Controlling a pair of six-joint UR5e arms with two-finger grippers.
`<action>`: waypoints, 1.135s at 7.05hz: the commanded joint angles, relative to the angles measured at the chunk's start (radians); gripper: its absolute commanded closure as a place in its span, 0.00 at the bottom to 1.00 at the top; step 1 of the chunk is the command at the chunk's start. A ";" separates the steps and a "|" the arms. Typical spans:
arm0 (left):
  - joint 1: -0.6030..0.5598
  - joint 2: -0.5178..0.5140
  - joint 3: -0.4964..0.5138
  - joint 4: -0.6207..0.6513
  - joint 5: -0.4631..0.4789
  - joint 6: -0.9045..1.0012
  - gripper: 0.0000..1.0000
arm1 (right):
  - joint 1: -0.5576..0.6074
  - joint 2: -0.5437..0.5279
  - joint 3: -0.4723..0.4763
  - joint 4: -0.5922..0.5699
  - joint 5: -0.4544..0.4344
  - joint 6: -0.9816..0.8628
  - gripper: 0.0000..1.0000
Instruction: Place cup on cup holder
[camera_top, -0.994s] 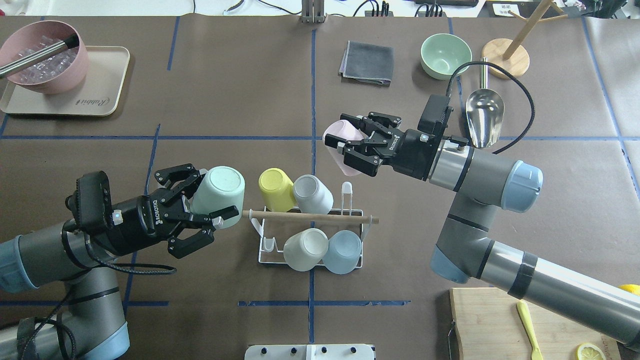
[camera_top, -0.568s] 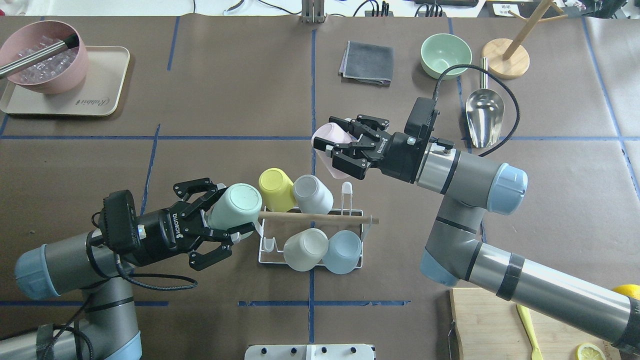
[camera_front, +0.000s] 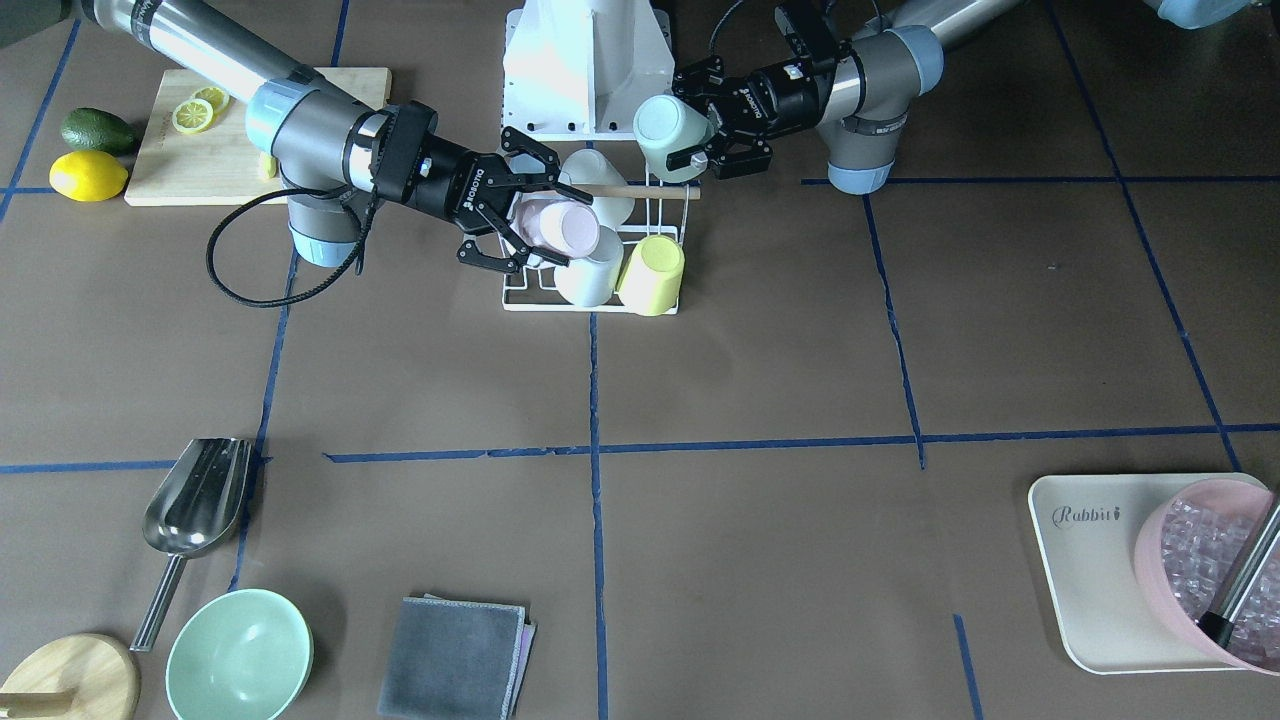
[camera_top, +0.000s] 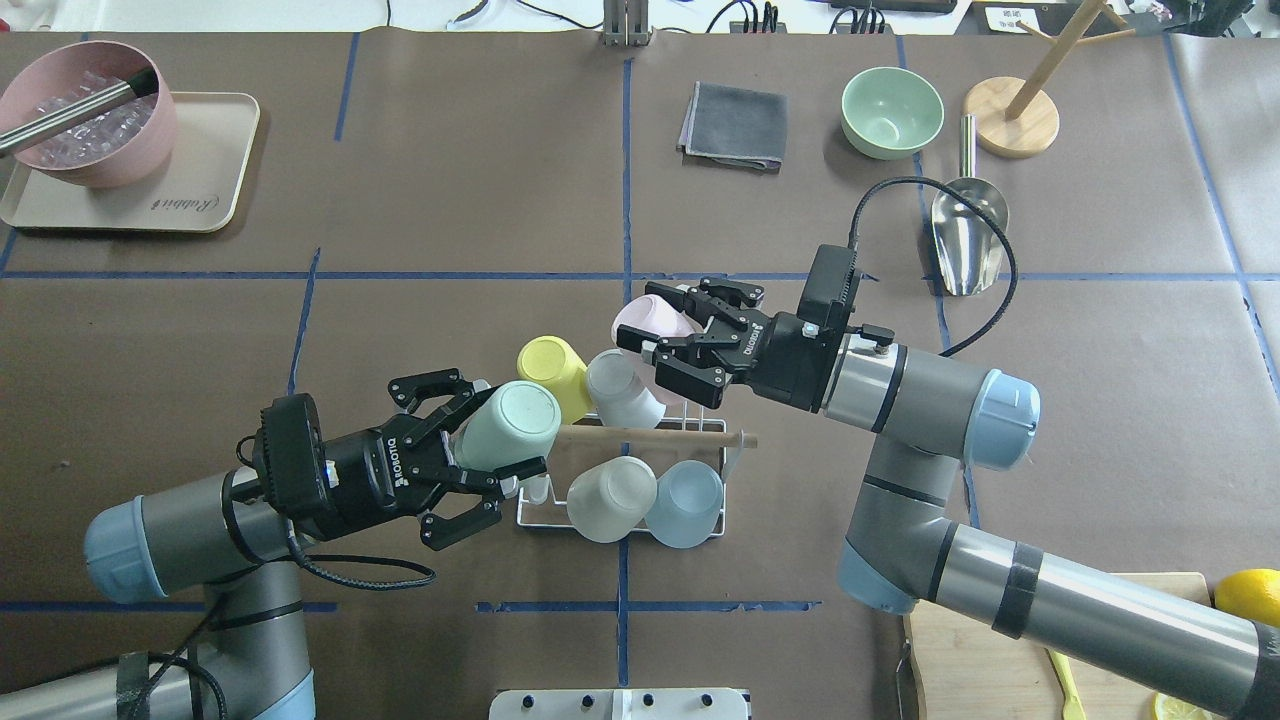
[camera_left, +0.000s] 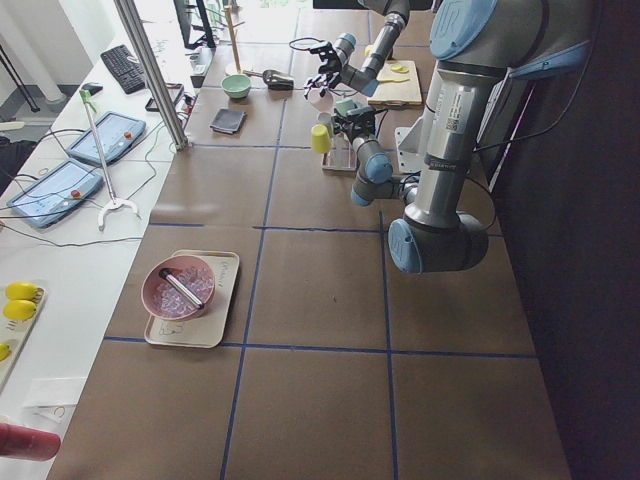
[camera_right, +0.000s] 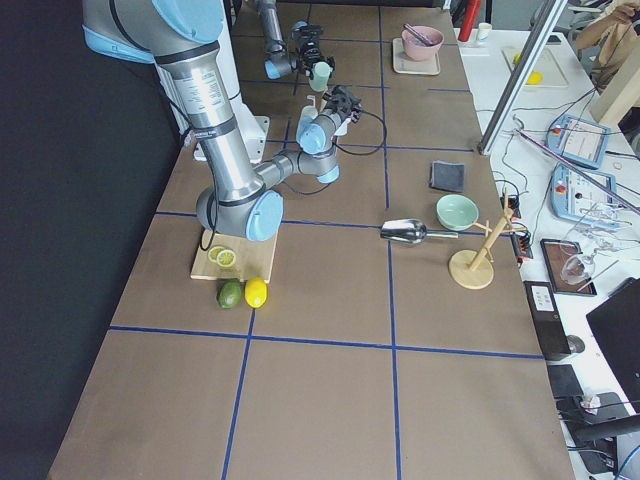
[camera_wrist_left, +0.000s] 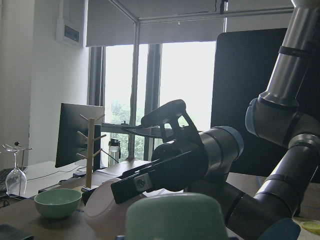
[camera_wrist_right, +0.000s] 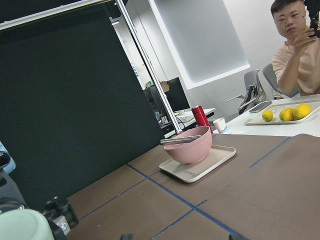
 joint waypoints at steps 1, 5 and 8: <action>0.019 -0.004 0.019 -0.002 0.000 0.001 0.94 | -0.017 -0.029 0.003 0.040 0.000 0.000 0.99; 0.039 -0.004 0.024 -0.002 0.000 0.001 0.94 | -0.018 -0.031 0.003 0.046 0.000 -0.002 0.93; 0.046 -0.010 0.043 -0.003 0.000 0.001 0.94 | -0.014 -0.035 0.006 0.043 -0.012 -0.018 0.00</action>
